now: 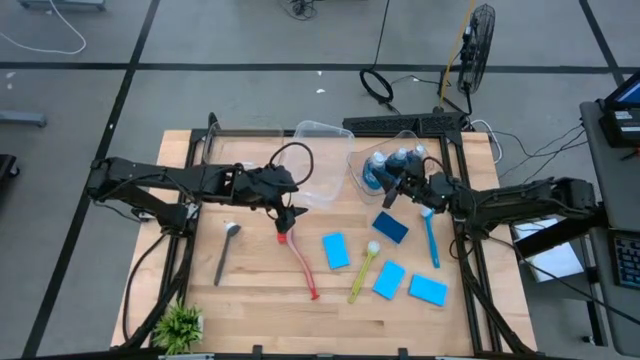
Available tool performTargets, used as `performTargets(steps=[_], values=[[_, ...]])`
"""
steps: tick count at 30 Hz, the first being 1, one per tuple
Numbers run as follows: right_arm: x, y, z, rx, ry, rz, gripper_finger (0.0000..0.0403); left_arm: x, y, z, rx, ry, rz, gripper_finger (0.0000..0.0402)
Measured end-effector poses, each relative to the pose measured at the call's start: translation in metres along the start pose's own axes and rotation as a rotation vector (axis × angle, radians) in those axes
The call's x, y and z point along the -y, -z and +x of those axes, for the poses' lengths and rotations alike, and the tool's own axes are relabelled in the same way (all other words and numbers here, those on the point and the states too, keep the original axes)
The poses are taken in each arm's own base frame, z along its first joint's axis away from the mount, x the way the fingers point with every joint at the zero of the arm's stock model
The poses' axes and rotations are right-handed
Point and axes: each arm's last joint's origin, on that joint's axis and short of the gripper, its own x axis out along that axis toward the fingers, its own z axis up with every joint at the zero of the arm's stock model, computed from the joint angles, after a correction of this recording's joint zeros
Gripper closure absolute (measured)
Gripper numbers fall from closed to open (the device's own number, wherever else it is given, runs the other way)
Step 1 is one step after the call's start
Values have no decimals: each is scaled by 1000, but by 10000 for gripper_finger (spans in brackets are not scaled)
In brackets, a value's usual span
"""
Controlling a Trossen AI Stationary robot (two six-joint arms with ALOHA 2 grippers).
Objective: Pick & Place Kitchen Sink Supplies
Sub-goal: Put the blue dish soap into the right transparent bin
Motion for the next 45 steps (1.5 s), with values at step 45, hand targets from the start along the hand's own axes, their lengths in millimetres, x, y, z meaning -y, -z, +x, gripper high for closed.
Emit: performTargets(steps=[45], values=[[12,36,18,-176,98,-39,227,-12,46,19,88,98,-81,83]])
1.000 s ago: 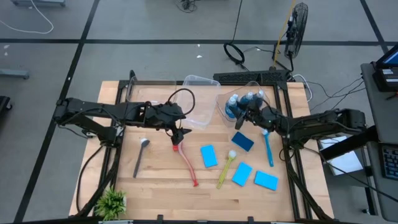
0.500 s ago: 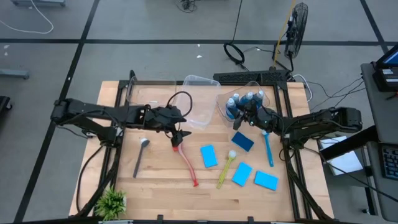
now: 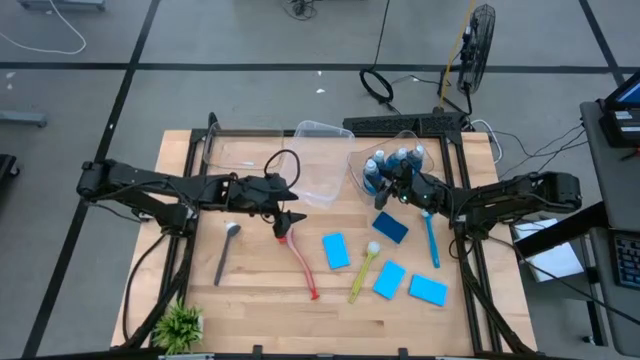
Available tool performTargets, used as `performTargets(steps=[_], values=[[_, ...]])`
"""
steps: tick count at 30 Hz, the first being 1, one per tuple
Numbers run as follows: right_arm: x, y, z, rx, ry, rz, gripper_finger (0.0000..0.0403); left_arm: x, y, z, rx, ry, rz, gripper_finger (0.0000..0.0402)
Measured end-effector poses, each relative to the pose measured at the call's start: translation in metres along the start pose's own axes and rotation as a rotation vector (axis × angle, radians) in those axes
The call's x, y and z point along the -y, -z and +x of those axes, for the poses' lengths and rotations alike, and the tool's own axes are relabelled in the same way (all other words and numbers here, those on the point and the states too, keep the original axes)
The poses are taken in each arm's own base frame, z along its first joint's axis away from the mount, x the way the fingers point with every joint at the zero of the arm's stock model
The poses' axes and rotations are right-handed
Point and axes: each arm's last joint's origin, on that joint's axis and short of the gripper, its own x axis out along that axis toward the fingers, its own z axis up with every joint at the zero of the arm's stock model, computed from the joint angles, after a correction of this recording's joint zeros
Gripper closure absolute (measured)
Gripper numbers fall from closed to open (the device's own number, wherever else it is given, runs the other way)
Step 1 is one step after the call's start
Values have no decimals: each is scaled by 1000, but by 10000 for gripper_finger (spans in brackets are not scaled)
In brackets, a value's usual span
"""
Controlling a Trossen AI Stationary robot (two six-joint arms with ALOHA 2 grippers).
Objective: Pick & Place Kitchen Sink Supplies
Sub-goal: Put the blue dish soap into the right transparent bin
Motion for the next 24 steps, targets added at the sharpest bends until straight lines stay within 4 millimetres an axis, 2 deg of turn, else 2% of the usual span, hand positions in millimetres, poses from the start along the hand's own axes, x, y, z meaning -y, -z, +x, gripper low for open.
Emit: performTargets(steps=[7,15,24], values=[[0,1,0,-7,0,23,218,1,0,0,-5,17,6,96],[0,1,0,-6,-4,24,217,2,1,0,-11,28,9,81],[-1,-1,0,5,-7,29,197,2,1,0,-11,27,14,77]])
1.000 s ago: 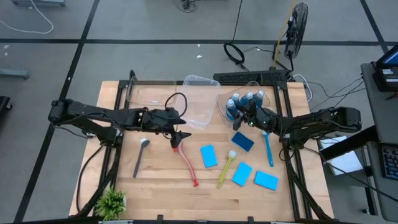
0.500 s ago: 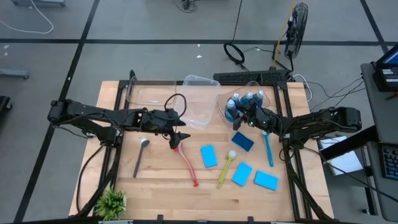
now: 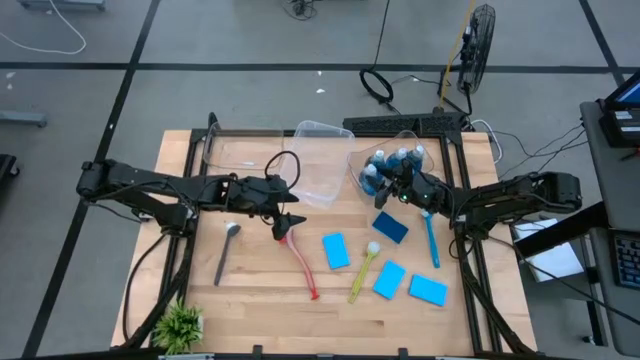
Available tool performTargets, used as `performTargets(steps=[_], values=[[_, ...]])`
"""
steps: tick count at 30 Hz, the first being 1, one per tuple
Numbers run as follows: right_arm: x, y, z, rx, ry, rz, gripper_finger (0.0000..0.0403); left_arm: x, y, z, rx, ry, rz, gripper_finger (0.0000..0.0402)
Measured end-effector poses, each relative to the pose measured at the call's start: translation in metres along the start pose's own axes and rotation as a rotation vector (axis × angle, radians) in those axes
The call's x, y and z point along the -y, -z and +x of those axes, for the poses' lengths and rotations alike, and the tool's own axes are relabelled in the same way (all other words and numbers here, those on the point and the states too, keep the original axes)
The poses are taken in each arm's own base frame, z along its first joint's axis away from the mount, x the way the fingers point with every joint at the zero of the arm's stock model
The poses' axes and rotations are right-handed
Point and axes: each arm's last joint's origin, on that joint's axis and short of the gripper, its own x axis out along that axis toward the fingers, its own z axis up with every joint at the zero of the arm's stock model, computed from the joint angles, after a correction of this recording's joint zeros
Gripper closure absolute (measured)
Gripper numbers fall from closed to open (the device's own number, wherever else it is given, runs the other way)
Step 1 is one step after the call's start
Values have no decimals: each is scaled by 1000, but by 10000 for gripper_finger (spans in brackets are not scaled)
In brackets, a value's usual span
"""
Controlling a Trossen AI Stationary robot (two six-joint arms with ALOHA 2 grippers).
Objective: Pick & Place Kitchen Sink Supplies
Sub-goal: Put the blue dish soap into the right transparent bin, then put the blue dish brush into the transparent container
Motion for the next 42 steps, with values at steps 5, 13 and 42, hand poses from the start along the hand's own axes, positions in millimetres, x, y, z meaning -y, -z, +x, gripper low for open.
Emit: performTargets(steps=[5,13,42], values=[[0,1,0,-6,0,-2,196,0,0,0,0,0,0,86],[0,0,0,0,-2,0,195,0,0,0,0,0,-2,85],[-20,-83,-95,550,-308,-144,195,11,-5,-2,78,60,46,81]])
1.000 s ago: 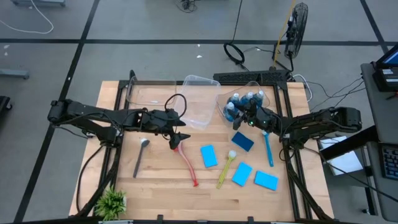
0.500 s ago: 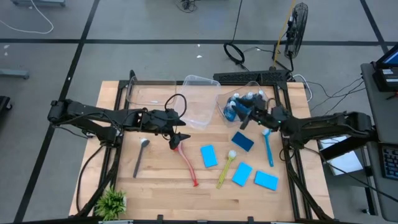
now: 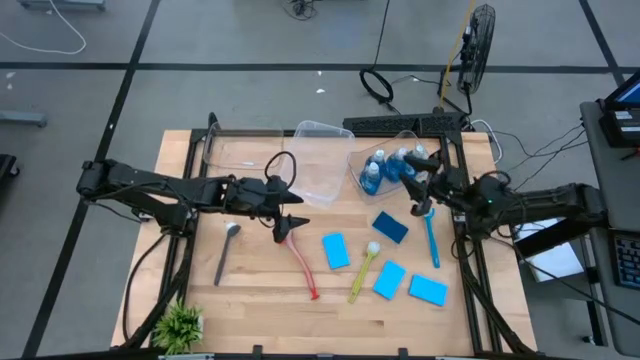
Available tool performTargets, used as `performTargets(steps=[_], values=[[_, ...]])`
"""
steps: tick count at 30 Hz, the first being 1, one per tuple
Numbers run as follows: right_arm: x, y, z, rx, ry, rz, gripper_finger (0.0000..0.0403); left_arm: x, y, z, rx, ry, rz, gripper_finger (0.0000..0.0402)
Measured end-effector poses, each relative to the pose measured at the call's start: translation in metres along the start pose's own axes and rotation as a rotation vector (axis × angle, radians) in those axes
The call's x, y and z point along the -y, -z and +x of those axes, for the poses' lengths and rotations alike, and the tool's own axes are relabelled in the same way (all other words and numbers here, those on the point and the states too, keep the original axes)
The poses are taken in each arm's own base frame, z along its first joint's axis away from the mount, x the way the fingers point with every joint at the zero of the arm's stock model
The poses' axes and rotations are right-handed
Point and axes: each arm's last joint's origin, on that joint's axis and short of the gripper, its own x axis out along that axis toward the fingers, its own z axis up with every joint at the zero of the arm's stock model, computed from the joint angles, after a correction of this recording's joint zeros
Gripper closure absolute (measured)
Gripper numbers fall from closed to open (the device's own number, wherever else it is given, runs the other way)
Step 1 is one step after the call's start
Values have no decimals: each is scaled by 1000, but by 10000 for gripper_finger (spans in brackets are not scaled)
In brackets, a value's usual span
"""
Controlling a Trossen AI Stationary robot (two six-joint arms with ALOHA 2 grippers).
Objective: Pick & Place Kitchen Sink Supplies
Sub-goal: Put the blue dish brush into the transparent container
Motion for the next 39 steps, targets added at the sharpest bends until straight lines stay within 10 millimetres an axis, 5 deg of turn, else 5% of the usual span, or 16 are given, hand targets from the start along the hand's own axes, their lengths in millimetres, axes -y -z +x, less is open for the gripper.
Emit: performTargets(steps=[10,18,26,39], values=[[-23,-28,-6,-43,-68,-60,195,25,2,-4,53,107,48,81],[-47,-64,3,-282,-99,-124,195,46,-4,-26,159,187,132,94],[-70,-77,2,-459,-206,-42,195,62,-1,-54,225,166,196,80],[-83,-74,-8,-751,-225,36,195,34,41,-82,341,190,94,83]])
